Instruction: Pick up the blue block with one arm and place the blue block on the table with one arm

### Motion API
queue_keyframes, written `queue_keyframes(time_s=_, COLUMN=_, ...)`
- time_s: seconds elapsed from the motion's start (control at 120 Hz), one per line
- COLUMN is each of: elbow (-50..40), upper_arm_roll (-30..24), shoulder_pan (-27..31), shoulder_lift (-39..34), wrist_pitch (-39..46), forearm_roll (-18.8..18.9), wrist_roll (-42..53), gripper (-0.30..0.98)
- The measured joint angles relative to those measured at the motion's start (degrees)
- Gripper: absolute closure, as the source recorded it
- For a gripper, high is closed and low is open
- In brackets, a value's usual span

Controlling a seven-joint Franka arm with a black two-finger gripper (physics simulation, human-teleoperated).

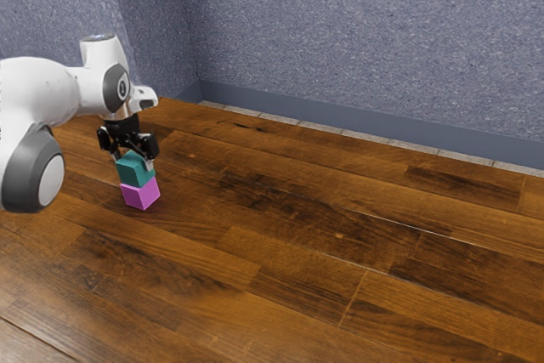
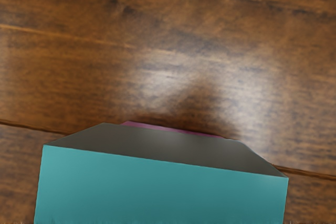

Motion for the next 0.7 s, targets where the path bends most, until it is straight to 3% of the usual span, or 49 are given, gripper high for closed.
queue_keyframes(time_s=0.167, elbow=-0.2, upper_arm_roll=-0.1, shoulder_pan=-0.1, shoulder_lift=0.2, wrist_pitch=0.6, forearm_roll=-0.2, wrist_roll=0.7, gripper=0.06)
queue_keyframes(time_s=0.4, elbow=-0.2, upper_arm_roll=-0.1, shoulder_pan=-0.1, shoulder_lift=0.2, wrist_pitch=0.9, forearm_roll=-0.1, wrist_roll=1.4, gripper=0.31)
queue_keyframes(time_s=0.633, elbow=-0.1, upper_arm_roll=-0.3, shoulder_pan=-0.9, shoulder_lift=-2.4, wrist_pitch=1.2, forearm_roll=0.8, wrist_roll=1.2, gripper=0.36)
queue_keyframes(time_s=0.7, elbow=0.0, upper_arm_roll=-0.3, shoulder_pan=-3.3, shoulder_lift=-2.7, wrist_pitch=1.3, forearm_roll=0.8, wrist_roll=1.1, gripper=0.36)
